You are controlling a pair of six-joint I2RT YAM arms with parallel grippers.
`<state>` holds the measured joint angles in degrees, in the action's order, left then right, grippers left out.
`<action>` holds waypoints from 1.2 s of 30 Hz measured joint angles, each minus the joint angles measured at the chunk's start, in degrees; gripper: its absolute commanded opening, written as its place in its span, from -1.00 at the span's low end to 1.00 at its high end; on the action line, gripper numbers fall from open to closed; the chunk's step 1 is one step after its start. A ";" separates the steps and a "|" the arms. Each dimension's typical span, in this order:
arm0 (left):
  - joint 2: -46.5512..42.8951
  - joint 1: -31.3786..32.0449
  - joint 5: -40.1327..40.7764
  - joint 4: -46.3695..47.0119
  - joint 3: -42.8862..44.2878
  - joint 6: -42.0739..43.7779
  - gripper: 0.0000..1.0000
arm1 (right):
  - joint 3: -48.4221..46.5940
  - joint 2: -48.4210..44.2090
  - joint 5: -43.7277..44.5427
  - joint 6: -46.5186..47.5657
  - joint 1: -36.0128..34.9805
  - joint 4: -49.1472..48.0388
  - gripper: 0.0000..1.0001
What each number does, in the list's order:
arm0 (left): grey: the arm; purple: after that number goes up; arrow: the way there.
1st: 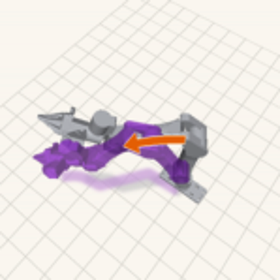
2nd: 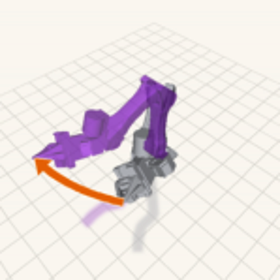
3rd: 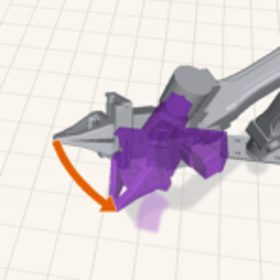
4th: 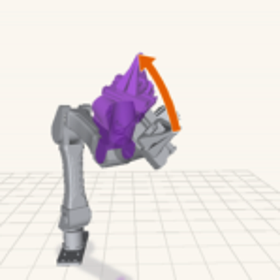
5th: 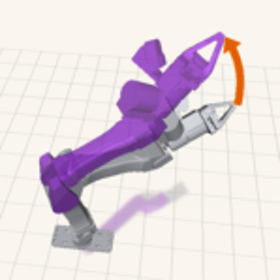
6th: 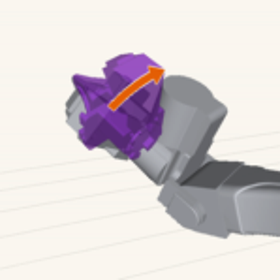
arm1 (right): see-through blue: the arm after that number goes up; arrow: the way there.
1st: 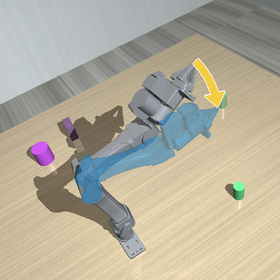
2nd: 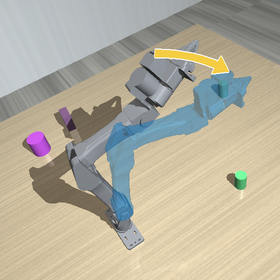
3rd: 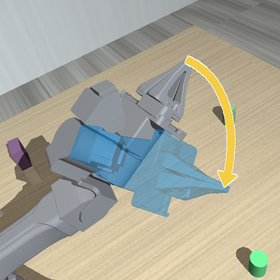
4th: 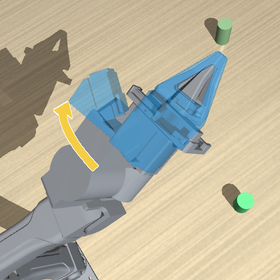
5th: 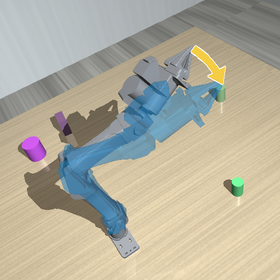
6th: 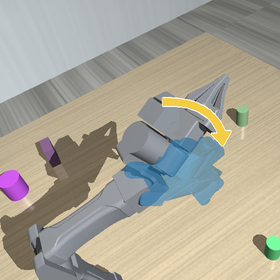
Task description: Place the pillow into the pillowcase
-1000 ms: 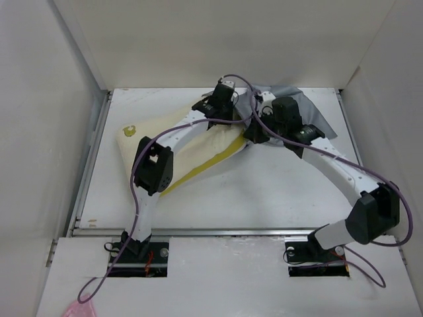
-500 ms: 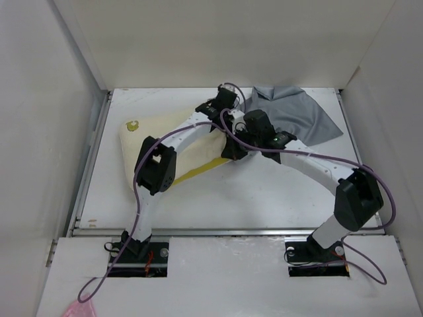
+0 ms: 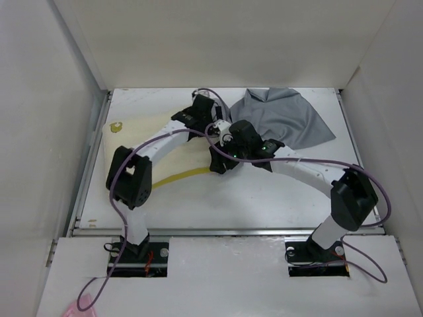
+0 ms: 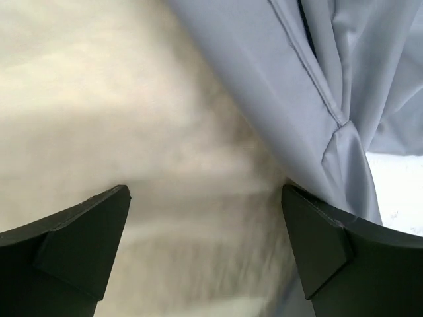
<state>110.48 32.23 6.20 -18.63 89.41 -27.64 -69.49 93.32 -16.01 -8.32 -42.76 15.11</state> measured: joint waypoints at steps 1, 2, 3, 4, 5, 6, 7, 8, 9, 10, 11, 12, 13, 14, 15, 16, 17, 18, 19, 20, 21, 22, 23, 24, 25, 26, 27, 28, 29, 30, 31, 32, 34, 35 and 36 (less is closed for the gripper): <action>-2.45 -0.57 0.76 -0.55 -1.46 -0.17 1.00 | 0.00 -0.61 0.31 0.68 -0.55 1.44 0.30; -5.14 -1.29 1.62 -1.33 -2.78 -0.37 1.00 | 0.00 -1.18 0.76 1.14 -0.96 2.45 0.32; -7.54 -2.05 2.21 -1.95 -3.82 -0.55 1.00 | 0.00 -1.97 1.27 1.90 -1.36 3.39 0.35; -9.70 -2.67 2.97 -2.29 -4.83 -0.74 1.00 | -0.17 -3.04 2.03 2.27 -1.64 4.46 0.38; -11.74 -3.21 3.82 -2.58 -5.73 -1.01 1.00 | -0.33 -4.04 2.91 2.47 -1.75 5.64 0.41; -13.49 -3.87 4.70 -2.67 -6.62 -1.36 1.00 | -0.61 -5.22 4.63 2.56 -1.77 7.04 0.41; -14.93 -4.50 5.42 -2.67 -7.50 -1.64 1.00 | -1.16 -6.25 6.86 2.56 -1.70 8.61 0.44; -15.98 -5.01 6.03 -2.71 -8.22 -1.92 1.00 | -1.99 -6.97 9.11 2.49 -1.62 10.10 0.44; -16.74 -5.62 6.45 -2.75 -8.98 -2.16 1.00 | -3.06 -7.39 11.32 2.38 -1.38 11.26 0.44; -17.22 -6.23 6.69 -2.82 -9.70 -2.38 1.00 | -4.46 -7.45 13.51 2.25 -0.96 12.48 0.44; -17.27 -6.69 6.71 -2.86 -10.36 -2.56 1.00 | -6.05 -7.26 15.32 2.01 -0.37 13.44 0.44; -17.09 -7.21 6.64 -2.75 -11.04 -2.73 1.00 | -7.82 -6.71 17.25 1.81 0.42 14.12 0.44; -16.57 -7.89 6.49 -2.73 -11.58 -2.80 0.96 | -9.92 -5.77 19.06 1.53 1.40 15.04 0.42; -15.80 -8.41 6.25 -2.71 -12.00 -2.84 0.86 | -12.41 -4.22 20.96 1.25 2.36 15.82 0.39; -14.75 -8.90 6.08 -2.80 -12.09 -2.89 0.77 | -14.75 -2.49 22.58 1.20 3.19 16.04 0.39; -13.38 -9.29 5.84 -2.62 -12.09 -2.86 0.54 | -17.27 -0.28 24.30 1.25 4.02 16.02 0.39; -11.89 -9.66 5.70 -2.36 -12.09 -2.89 0.41 | -19.80 2.14 25.81 1.44 4.81 16.22 0.37; -10.43 -9.94 5.42 -2.23 -12.07 -2.71 0.28 | -22.64 5.25 27.19 1.90 5.46 16.46 0.37; -8.66 -10.21 4.79 -2.19 -12.07 -2.49 0.14 | -24.87 7.87 28.06 2.27 5.75 16.57 0.34; -6.97 -10.27 4.33 -1.99 -12.07 -2.38 -0.08 | -27.06 10.60 28.85 2.73 5.97 16.52 0.34; -5.46 -10.25 3.78 -1.44 -12.07 -2.21 -0.19 | -29.53 13.64 29.46 3.30 6.05 17.29 0.30; -4.39 -10.23 3.10 -0.83 -12.07 -1.79 -0.29 | -32.15 16.79 29.66 4.07 6.03 17.92 0.30; -3.85 -10.23 2.60 -0.22 -12.07 -1.53 -0.39 | -34.21 19.43 29.49 4.52 5.99 17.92 0.28; -3.78 -10.25 2.19 0.24 -12.07 -1.18 -0.57 | -36.46 22.14 29.29 5.14 5.92 18.38 0.20; -3.78 -10.36 1.77 0.50 -12.02 -0.79 -0.70 | -38.77 24.83 28.98 5.66 5.92 19.08 0.15; -3.78 -10.47 1.31 0.85 -12.00 -0.52 -0.85 | -40.98 27.17 28.70 6.14 5.92 19.45 0.05; -3.78 -10.56 0.85 1.29 -12.00 -0.28 -1.00 | -42.97 29.33 28.26 6.67 5.92 19.71 -0.14; -3.63 -10.62 0.42 1.70 -12.00 -0.15 -1.00 | -45.22 31.36 27.89 7.08 5.92 20.55 -0.48; -3.52 -10.67 0.00 2.14 -12.00 0.15 -1.00 | -47.19 33.22 27.45 7.43 5.92 20.98 -0.74; -3.45 -10.67 -0.42 2.60 -12.00 0.31 -1.00 | -48.98 34.80 26.95 7.67 5.92 21.42 -1.00; -3.39 -10.64 -0.74 3.02 -12.00 0.48 -1.00 | -50.40 35.87 26.38 7.87 5.92 21.99 -1.00; -3.32 -10.64 -1.18 3.41 -12.00 0.70 -1.00 | -51.34 36.52 25.83 7.93 5.92 22.51 -1.00; -3.28 -10.64 -2.25 4.33 -12.02 1.18 -1.00 | -52.52 36.81 23.65 8.13 6.01 23.12 -1.00; -3.28 -10.60 -2.93 4.85 -12.02 1.31 -1.00 | -53.11 36.81 21.86 8.11 6.08 23.19 -1.00; -3.28 -10.58 -3.58 5.55 -12.02 1.46 -1.00 | -53.88 36.81 19.89 8.09 6.19 23.12 -1.00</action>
<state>107.20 21.65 2.61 -13.08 77.38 -26.17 -123.37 130.13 3.88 -0.23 -36.58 38.24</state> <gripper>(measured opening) 0.023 0.011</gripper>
